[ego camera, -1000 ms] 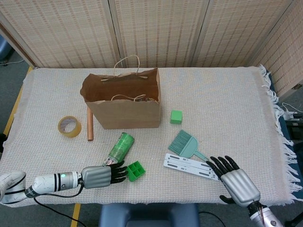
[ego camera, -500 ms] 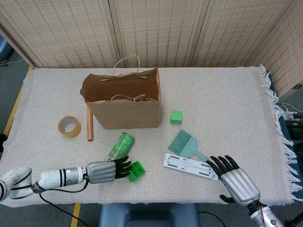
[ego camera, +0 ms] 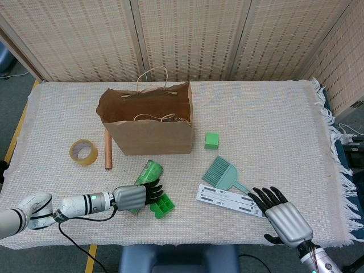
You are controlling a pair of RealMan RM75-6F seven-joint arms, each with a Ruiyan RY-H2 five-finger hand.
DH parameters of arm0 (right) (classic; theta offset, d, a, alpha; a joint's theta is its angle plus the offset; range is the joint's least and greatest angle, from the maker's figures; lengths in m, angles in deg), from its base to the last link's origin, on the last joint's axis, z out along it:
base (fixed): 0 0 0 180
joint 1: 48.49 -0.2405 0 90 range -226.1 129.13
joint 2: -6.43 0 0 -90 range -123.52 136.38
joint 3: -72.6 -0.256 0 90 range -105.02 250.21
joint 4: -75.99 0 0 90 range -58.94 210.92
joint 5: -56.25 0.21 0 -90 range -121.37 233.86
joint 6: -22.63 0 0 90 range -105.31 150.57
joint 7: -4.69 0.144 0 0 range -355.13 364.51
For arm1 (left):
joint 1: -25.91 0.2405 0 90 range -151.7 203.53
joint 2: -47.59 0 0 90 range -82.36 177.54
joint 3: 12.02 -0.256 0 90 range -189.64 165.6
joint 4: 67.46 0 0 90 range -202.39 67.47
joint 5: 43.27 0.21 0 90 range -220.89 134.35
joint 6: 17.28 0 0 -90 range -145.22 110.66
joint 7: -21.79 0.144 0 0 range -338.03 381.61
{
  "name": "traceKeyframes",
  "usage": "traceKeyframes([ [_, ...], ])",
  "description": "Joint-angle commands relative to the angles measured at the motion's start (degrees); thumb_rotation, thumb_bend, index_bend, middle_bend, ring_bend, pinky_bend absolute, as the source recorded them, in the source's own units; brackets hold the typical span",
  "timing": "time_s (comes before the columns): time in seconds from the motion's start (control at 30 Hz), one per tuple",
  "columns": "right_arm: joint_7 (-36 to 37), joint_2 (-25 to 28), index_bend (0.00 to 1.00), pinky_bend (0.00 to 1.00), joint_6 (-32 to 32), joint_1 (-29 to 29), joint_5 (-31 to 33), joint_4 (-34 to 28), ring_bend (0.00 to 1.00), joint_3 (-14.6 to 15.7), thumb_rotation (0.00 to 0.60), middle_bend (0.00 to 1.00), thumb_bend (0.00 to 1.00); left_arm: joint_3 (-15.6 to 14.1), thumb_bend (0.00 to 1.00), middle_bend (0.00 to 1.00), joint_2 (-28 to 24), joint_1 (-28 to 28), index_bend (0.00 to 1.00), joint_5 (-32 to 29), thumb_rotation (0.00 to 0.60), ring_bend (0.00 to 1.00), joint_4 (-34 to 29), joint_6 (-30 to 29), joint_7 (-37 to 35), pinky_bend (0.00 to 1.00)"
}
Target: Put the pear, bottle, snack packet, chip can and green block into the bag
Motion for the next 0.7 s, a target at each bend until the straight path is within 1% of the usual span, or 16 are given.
traceKeyframes([
  [0.03, -0.2, -0.1, 0.0, 0.0, -0.1, -0.1, 0.2, 0.0, 0.0, 0.0, 0.6, 0.0, 0.06, 0.2, 0.35, 0.0, 0.9, -0.1, 0.0, -1.0, 0.6, 0.0, 1.1, 0.1, 0.3, 0.08],
  [0.17, -0.5, -0.2, 0.0, 0.0, 0.1, -0.1, 0.4, -0.1, 0.0, -0.1, 0.6, 0.0, 0.06, 0.6, 0.35, 0.0, 1.2, -0.5, 0.0, -1.9, 0.6, 0.0, 2.6, -0.1, 0.8, 0.08],
  [0.33, -0.9, -0.4, 0.0, 0.0, 0.0, -0.2, 0.6, -0.1, 0.0, 0.0, 0.6, 0.0, 0.06, 1.6, 0.35, 0.0, 1.2, -0.2, 0.0, -4.5, 0.6, 0.0, 3.7, 0.1, 1.4, 0.08],
  [0.53, -0.9, -0.4, 0.0, 0.0, 0.1, -0.2, 0.6, -0.2, 0.0, 0.0, 0.6, 0.0, 0.06, 0.7, 0.35, 0.0, 1.6, 0.1, 0.0, -5.7, 0.6, 0.0, 4.8, 0.9, 2.5, 0.08],
  [0.7, -1.1, -0.4, 0.0, 0.0, -0.1, -0.3, 0.8, -0.2, 0.0, 0.1, 0.6, 0.0, 0.06, -0.5, 0.35, 0.0, 2.2, -0.4, 0.0, -4.9, 0.6, 0.0, 5.9, 1.3, 3.9, 0.08],
])
